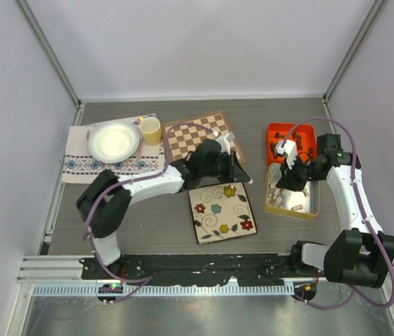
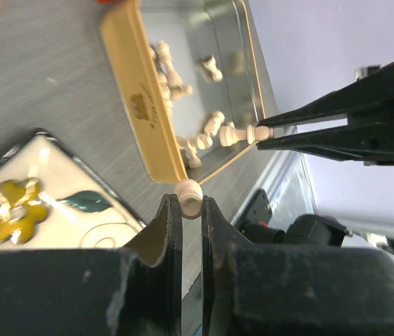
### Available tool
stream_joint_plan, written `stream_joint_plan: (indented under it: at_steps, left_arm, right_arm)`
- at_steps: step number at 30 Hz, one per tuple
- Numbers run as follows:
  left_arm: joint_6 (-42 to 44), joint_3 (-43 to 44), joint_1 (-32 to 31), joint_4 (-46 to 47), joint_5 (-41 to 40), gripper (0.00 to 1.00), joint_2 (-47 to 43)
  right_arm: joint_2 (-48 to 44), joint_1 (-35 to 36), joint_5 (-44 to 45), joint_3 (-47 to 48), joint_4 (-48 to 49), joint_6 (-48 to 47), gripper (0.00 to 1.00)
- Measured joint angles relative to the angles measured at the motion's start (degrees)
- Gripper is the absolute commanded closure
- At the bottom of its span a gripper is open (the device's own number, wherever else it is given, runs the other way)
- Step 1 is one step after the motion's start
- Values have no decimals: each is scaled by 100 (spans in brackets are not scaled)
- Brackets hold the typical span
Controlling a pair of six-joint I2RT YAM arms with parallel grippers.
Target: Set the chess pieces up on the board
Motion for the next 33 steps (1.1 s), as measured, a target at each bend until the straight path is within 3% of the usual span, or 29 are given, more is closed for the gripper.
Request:
stream_joint_plan:
  at_steps: [4,8,15,22,33]
  left_arm:
    - [350,-422,144,-592,-927,100,-1084]
    - [756,-437,221,-1615,-2374,100,-1871]
    - [1250,-702,575,-2909,-3978,100,-2035]
    - [1661,-715,1023,-3152,-4448,100,-1478]
    - [1856,-608,1086,-3101,-4430,96,-857]
  right_arm:
    - [-168,-33,107,-114,614,741,98]
    - [-291,-109,407,-212,1156,1425,98]
    - [-282,-162,916,-387,1823,2166,98]
    - [-258,-162,1075,-466,2031,2420,98]
    - [-256,-162,1117,-472,2072,2492,98]
